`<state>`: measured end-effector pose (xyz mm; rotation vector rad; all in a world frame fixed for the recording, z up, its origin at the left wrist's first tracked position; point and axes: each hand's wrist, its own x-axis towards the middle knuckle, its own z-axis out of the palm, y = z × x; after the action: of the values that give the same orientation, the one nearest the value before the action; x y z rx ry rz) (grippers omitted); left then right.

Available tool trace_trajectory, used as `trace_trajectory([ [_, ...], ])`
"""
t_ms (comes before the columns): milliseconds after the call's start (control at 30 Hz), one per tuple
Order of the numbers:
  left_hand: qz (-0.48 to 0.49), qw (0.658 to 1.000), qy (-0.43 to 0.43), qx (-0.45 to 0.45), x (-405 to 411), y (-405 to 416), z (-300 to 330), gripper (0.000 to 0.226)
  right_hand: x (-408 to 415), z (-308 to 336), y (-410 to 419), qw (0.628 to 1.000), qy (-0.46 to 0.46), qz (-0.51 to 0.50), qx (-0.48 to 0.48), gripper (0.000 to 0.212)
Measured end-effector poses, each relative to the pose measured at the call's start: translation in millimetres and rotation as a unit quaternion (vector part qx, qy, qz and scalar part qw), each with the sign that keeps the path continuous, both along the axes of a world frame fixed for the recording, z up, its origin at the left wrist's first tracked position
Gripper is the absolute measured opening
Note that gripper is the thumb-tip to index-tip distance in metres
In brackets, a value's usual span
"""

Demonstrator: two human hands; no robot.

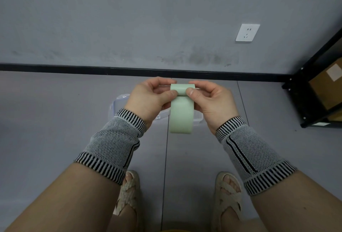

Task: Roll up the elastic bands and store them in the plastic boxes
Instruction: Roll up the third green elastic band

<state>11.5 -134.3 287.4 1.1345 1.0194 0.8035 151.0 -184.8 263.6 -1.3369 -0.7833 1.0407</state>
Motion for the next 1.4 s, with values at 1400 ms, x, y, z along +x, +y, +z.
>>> trace_trajectory([
  [1400, -0.001, 1.000, 0.014, -0.020, 0.1, 2.6, -3.4, 0.023, -1.1, -0.1, -0.6, 1.000, -0.014, 0.004, 0.017, 0.021],
])
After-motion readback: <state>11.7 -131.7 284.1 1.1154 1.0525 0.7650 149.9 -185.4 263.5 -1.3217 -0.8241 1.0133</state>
